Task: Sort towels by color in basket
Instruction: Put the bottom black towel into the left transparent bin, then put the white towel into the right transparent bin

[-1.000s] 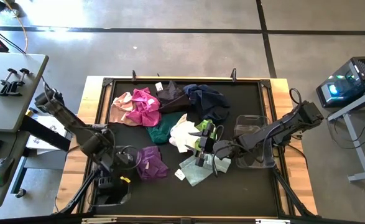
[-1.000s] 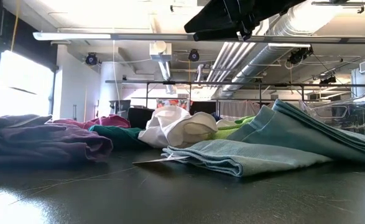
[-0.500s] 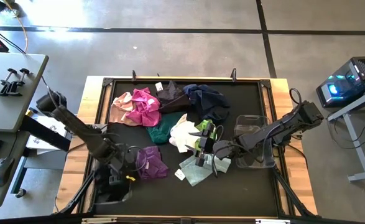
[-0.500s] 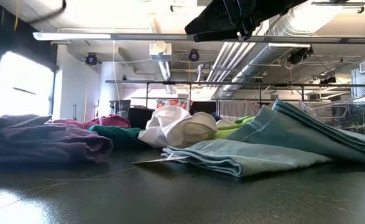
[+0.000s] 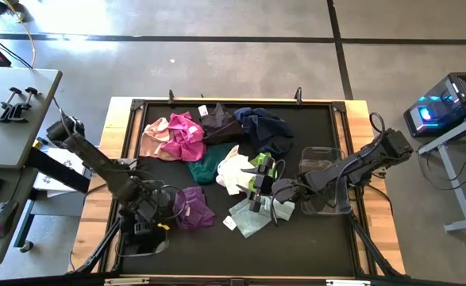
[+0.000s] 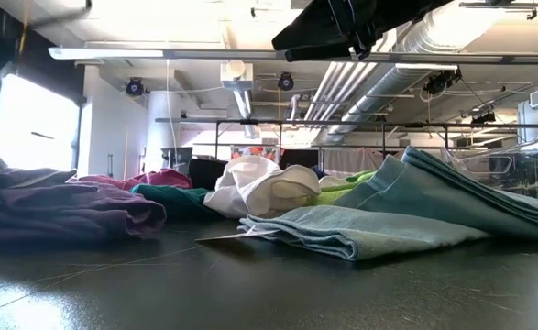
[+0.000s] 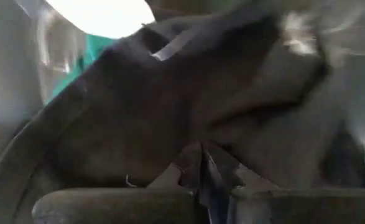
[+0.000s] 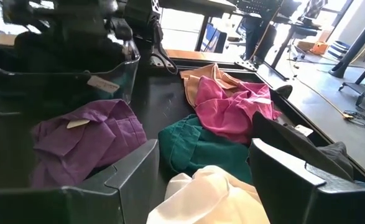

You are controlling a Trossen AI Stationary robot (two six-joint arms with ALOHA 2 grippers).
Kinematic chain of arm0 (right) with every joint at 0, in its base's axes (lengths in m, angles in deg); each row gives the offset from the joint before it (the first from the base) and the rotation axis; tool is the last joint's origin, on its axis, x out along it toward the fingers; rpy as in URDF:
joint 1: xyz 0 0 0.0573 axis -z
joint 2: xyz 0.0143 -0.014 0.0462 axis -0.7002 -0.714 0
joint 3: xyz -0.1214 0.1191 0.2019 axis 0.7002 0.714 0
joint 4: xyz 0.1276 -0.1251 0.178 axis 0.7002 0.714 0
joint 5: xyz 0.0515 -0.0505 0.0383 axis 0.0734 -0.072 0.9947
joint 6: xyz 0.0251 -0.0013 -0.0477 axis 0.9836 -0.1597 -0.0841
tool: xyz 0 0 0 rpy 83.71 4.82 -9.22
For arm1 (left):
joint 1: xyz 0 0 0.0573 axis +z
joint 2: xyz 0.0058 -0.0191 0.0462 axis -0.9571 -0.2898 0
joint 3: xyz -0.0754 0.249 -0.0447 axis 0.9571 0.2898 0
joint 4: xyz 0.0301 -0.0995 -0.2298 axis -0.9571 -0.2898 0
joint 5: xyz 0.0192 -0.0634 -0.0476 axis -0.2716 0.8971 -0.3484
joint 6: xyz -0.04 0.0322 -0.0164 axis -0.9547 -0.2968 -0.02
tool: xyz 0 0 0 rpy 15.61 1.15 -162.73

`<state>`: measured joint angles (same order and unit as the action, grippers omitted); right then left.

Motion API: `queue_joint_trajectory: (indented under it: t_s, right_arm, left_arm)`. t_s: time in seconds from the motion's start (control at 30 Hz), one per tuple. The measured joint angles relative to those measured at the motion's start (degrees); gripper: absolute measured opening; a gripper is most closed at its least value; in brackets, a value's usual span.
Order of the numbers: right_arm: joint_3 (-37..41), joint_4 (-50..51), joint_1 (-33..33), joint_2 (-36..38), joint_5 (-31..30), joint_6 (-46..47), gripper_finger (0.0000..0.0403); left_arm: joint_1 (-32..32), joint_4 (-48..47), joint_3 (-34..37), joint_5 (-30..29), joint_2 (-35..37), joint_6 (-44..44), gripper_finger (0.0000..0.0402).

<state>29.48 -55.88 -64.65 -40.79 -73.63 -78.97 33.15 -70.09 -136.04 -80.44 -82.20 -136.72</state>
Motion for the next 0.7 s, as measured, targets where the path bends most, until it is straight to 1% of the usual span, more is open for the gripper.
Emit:
queue_joint_trajectory:
  t_s: [0.1,0.17,0.2,0.3,0.37,0.4,0.43,0.5,0.53,0.63,0.7]
  right_arm:
    - [0.0,-0.8,0.4,0.0,0.0,0.2,0.0238]
    - [0.0,-0.9,0.8,0.0,0.0,0.2,0.0238]
    - [0.0,-0.7,1.1,0.0,0.0,0.4,0.0238]
    - [0.0,-0.7,2.3,0.0,0.0,4.4,0.0238]
    - [0.0,0.2,3.1,0.0,0.0,8.0,0.0238]
    - [0.0,1.2,3.5,0.0,-0.1,9.8,0.0238]
    - [0.0,2.4,3.9,0.0,-0.2,12.1,0.0238]
    - [0.0,5.0,4.7,0.0,-0.3,17.1,0.0238]
    - [0.0,6.6,5.1,0.0,0.0,19.1,0.0238]
    - [0.0,9.9,6.5,0.0,2.3,22.9,0.0238]
    - [0.0,10.0,7.2,0.0,3.3,23.7,0.0238]
  left_arm:
    - [-0.4,-1.7,-5.1,-5.4,1.1,3.1,0.0]
    - [-0.6,-0.9,-7.0,-11.3,1.8,6.1,0.0]
    - [-0.7,0.2,-7.5,-15.1,2.2,8.1,0.0]
    - [-0.7,7.6,-6.7,-30.7,2.9,16.4,0.0]
    - [-0.3,14.6,-5.0,-40.1,3.0,24.0,0.0]
    - [0.4,18.2,-4.2,-43.6,3.0,27.9,0.0]
    - [1.2,22.6,-3.3,-45.7,3.0,31.4,0.0]
    - [3.8,30.7,-1.1,-46.8,3.0,36.2,0.0]
    - [5.0,34.5,0.0,-46.1,3.0,38.0,0.0]
    - [8.4,47.1,5.0,-41.8,3.0,43.2,0.0]
    - [10.5,58.0,9.3,-38.3,2.9,45.6,0.0]
